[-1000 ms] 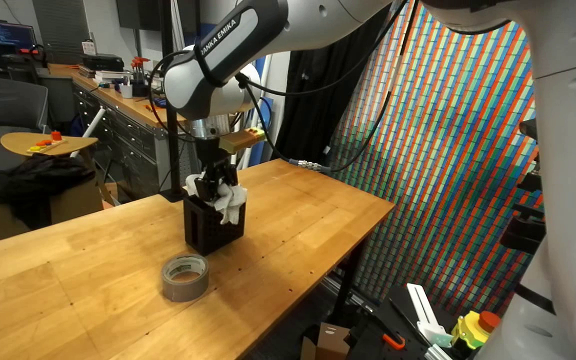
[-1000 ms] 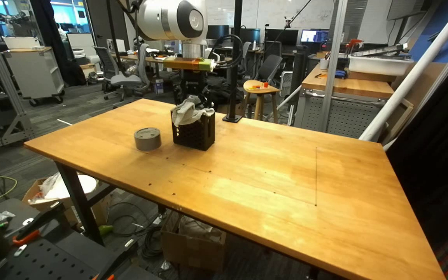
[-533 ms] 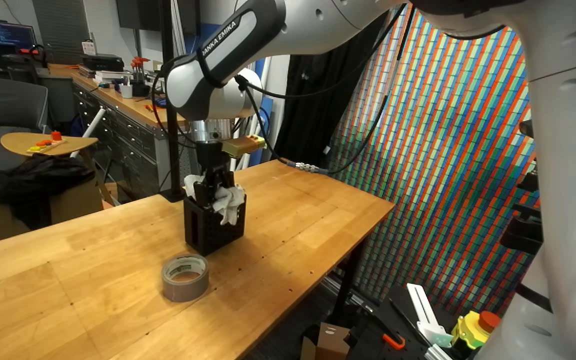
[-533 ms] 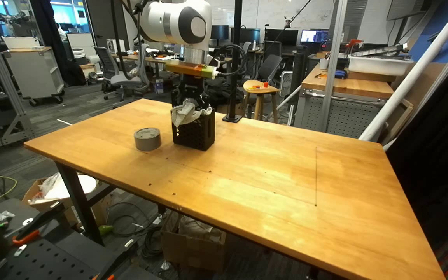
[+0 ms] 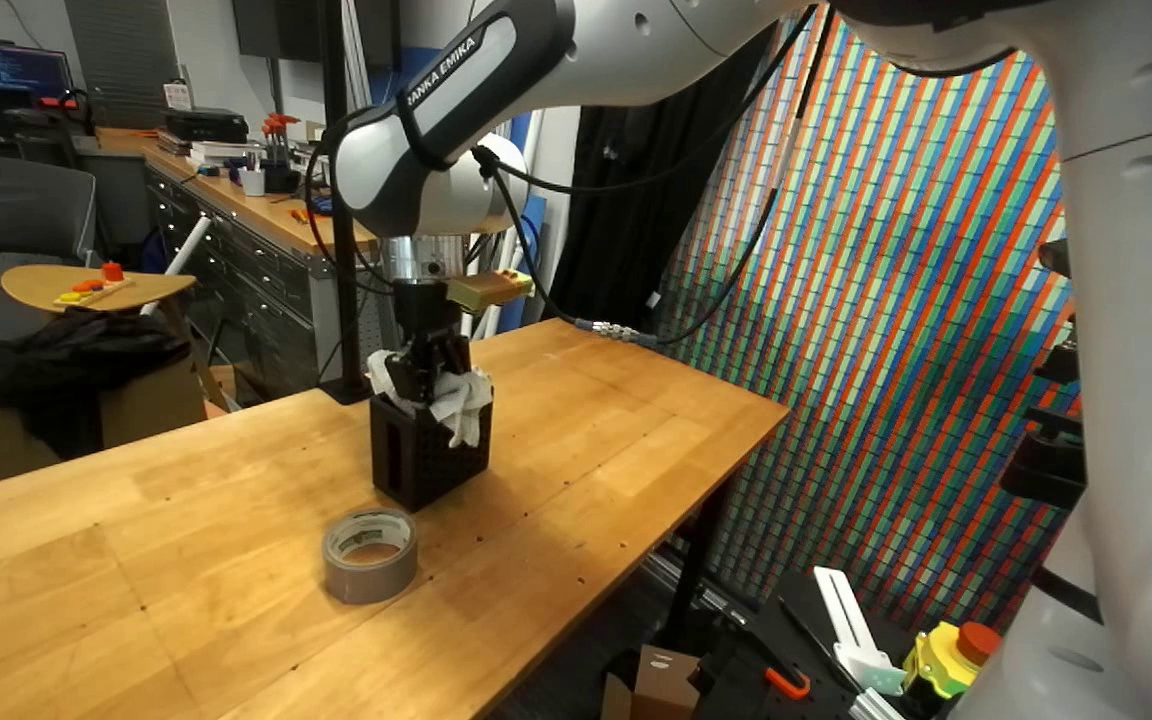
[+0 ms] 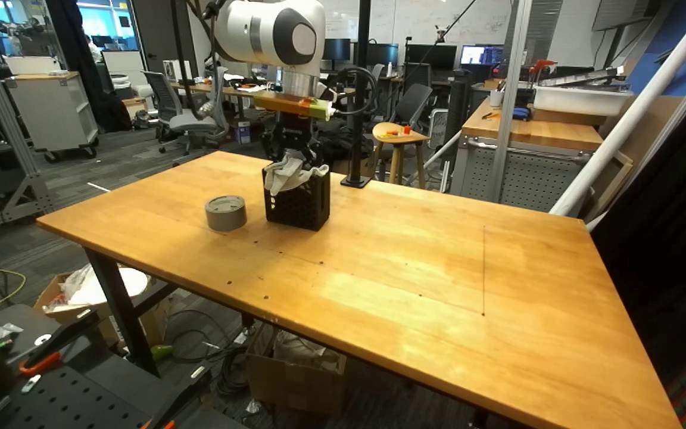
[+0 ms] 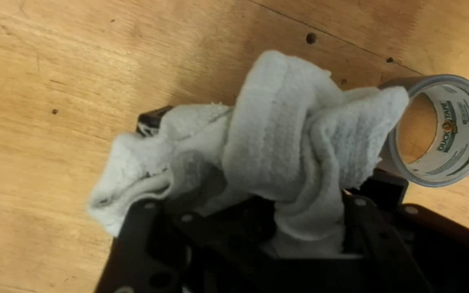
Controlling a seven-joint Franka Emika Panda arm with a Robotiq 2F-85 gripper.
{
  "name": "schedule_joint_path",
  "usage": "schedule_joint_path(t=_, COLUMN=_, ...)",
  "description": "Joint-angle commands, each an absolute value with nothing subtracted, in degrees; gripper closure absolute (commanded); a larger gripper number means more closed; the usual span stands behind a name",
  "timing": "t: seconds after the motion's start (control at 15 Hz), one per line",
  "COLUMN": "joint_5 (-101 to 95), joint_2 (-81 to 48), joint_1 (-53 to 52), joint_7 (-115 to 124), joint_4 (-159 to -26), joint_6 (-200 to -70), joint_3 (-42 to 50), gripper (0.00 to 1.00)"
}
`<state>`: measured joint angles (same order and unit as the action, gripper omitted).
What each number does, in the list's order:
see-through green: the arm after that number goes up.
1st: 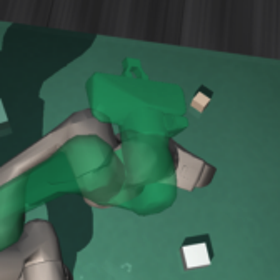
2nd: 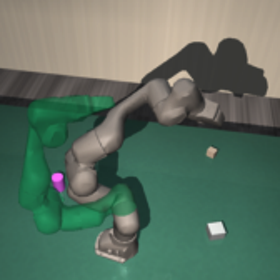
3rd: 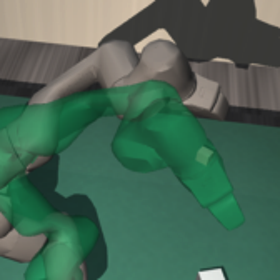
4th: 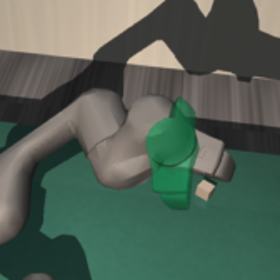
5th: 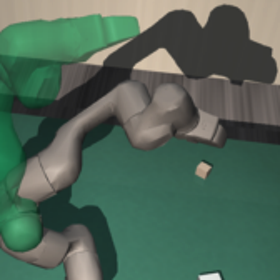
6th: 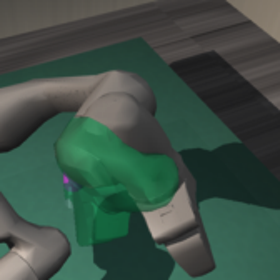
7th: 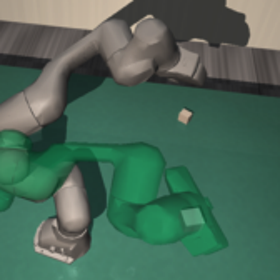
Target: Put the towel into the basket
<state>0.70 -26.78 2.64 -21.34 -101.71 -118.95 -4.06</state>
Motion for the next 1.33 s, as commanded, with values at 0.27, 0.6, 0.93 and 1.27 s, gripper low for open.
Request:
schedule_joint_path(t=0.27, joint_5=-7.8, joint_2=-16.8, joint_1=-0.3, joint_7=-14.9, joint_4=-106.2, joint_6=-118.8, joint_3=-2.6, gripper=0.02)
schedule_joint_path(t=0.6, joint_5=-11.5, joint_2=-13.4, joint_1=-1.1, joint_7=-12.4, joint_4=-106.9, joint_6=-118.9, joint_3=-2.6, gripper=0.25)
schedule_joint_path(t=0.93, joint_5=-13.0, joint_2=-13.1, joint_1=-1.5, joint_7=-11.9, joint_4=-106.8, joint_6=-119.4, joint_3=-2.8, gripper=0.61)
schedule_joint_path(t=1.27, joint_5=-12.0, joint_2=-14.4, joint_1=-1.5, joint_7=-12.5, joint_4=-107.0, joint_6=-120.3, joint_3=-3.0, gripper=0.98)
